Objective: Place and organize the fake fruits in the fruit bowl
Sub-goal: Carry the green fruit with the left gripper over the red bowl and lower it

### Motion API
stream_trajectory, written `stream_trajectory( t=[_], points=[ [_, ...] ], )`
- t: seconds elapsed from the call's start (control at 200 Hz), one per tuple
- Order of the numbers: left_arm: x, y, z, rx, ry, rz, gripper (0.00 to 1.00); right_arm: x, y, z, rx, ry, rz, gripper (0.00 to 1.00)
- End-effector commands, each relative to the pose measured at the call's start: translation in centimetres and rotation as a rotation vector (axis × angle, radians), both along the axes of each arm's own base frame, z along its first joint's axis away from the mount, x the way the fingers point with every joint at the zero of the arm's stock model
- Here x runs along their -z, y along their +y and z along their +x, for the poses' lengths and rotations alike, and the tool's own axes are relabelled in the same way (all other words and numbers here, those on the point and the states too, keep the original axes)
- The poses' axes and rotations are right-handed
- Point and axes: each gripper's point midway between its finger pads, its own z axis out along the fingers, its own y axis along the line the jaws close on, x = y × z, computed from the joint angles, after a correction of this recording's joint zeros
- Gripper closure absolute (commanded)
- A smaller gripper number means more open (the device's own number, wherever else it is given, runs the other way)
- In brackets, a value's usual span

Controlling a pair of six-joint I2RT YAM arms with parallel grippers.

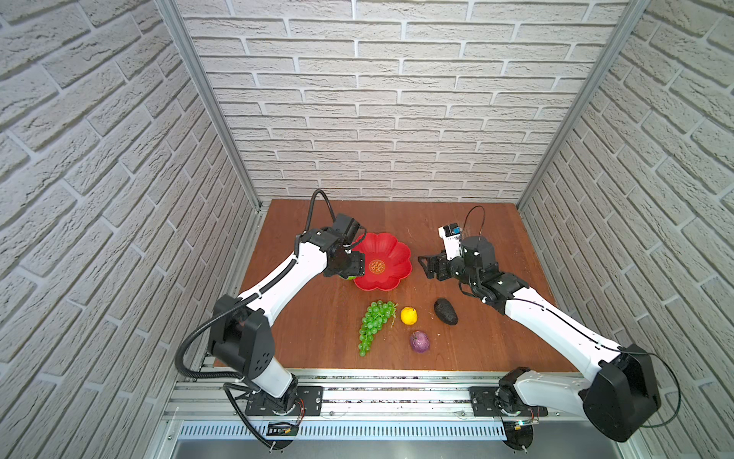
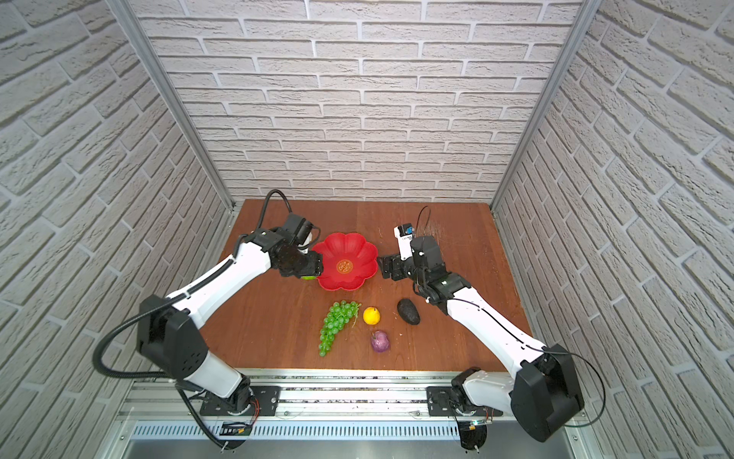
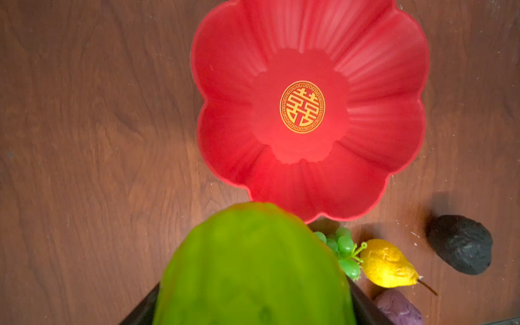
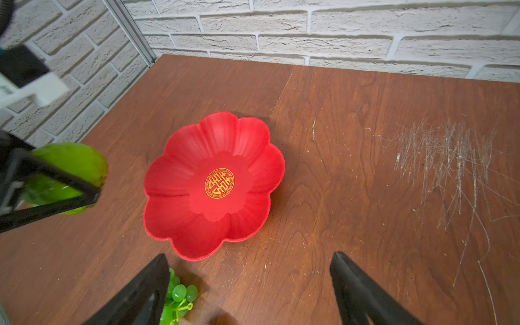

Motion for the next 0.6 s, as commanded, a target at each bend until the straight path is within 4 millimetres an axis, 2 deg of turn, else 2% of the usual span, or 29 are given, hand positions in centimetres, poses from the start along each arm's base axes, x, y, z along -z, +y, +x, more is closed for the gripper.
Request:
stream_trajectory(
  t=[0.0, 0.12, 0.265, 0.415, 0.595],
  points=[
    [0.6, -1.7, 3.2, 0.037, -0.035, -0.005, 0.53, -0.3, -0.2, -1.2, 0.002, 0.000, 0.026, 0.10],
    [1.7, -3.9, 6.0, 0.061, -0.028, -0.016, 0.55, 1.2, -0.6, -2.2, 0.002, 0.039, 0.024, 0.10],
    [3.2, -5.5, 8.5, 0.063, -0.035, -0.002, 0.56, 2.2, -1.1, -3.0, 0.013, 0.049, 0.022, 0.09],
    [4.9, -6.6, 10.3, 0.067, -0.018, 0.002, 0.56, 2.5, -0.6, -3.3, -0.014, 0.070, 0.028, 0.09],
    [6.4, -6.7, 11.6, 0.062, -0.017, 0.036, 0.56, 2.9, -0.7, -3.4, -0.017, 0.078, 0.015, 0.09]
  ],
)
